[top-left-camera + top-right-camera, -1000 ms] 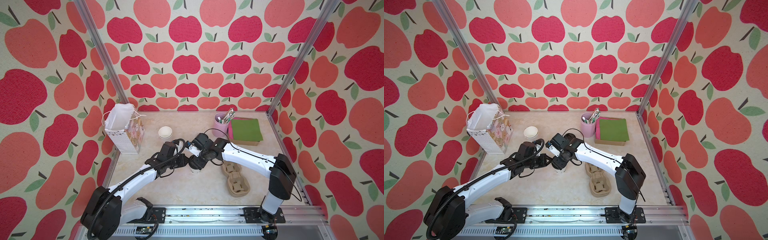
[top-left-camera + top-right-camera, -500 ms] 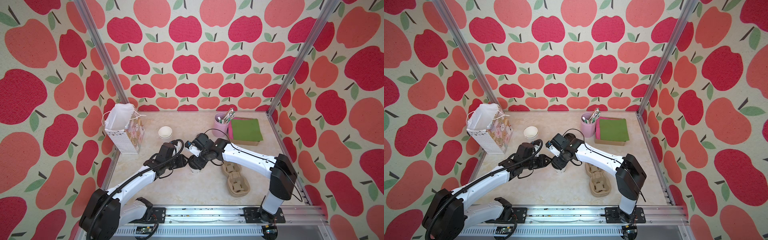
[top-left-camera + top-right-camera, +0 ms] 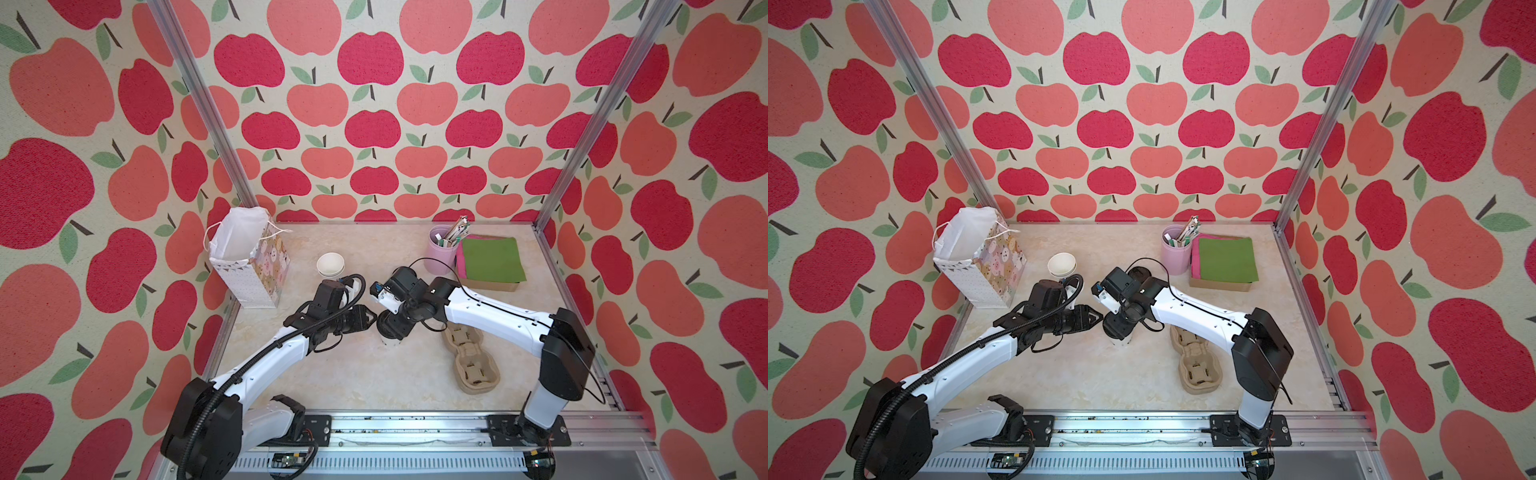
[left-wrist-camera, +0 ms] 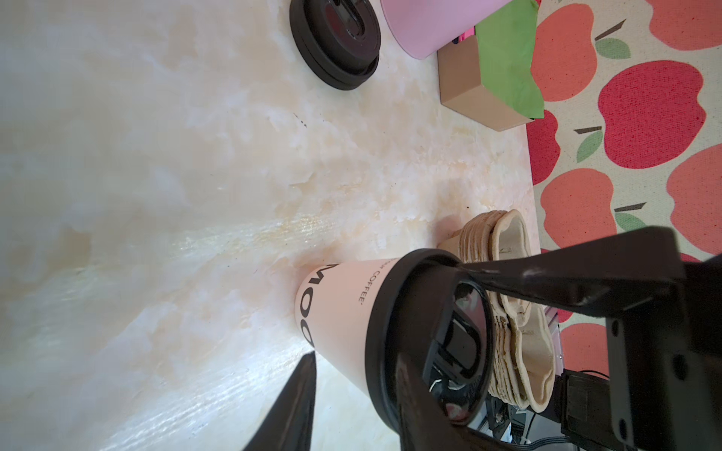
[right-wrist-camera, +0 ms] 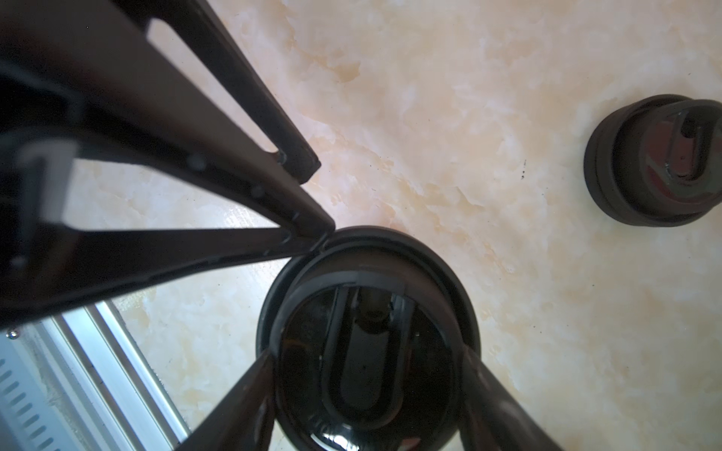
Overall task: Pack a coffee takeout order
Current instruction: Close the lid on the coffee cup.
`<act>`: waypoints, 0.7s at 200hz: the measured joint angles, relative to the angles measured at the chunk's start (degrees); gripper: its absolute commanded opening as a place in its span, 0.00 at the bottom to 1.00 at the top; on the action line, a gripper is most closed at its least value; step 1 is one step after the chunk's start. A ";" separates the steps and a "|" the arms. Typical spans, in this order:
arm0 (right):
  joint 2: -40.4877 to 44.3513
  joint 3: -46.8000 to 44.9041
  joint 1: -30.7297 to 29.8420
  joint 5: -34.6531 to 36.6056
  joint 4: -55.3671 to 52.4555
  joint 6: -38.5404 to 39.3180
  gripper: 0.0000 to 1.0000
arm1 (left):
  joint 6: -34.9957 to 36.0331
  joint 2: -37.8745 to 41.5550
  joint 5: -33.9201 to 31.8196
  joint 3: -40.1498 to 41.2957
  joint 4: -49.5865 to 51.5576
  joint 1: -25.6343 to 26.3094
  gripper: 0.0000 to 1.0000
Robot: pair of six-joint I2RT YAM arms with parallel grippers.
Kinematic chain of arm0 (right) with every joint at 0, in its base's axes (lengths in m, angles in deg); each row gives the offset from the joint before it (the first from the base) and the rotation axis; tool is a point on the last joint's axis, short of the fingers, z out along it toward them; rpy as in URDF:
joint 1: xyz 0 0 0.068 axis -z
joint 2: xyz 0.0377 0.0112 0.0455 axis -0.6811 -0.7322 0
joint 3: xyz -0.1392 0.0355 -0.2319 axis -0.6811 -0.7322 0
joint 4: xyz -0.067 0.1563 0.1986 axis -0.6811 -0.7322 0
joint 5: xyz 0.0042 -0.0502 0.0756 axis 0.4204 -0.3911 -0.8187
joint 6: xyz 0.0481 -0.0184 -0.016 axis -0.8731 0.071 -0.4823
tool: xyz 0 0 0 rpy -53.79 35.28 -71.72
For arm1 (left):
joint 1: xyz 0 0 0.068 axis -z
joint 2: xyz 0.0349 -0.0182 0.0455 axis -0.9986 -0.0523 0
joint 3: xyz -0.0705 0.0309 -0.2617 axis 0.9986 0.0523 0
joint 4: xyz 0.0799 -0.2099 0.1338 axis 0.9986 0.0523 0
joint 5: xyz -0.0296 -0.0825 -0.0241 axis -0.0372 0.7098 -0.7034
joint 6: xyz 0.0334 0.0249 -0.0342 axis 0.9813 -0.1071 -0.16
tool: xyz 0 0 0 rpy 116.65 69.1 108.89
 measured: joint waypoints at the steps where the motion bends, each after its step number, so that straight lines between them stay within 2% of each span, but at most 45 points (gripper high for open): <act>1: 0.00 0.00 0.00 0.00 0.00 0.00 0.63 | 0.00 -0.07 0.02 0.00 0.00 0.00 0.37; 61: 0.00 0.00 0.00 0.00 0.00 0.00 0.63 | 0.02 -2.91 1.62 -0.76 -0.22 0.20 0.35; 140: -0.07 0.02 0.00 0.02 -0.02 0.02 0.63 | 1.51 -3.80 -2.27 -2.78 2.45 2.03 0.31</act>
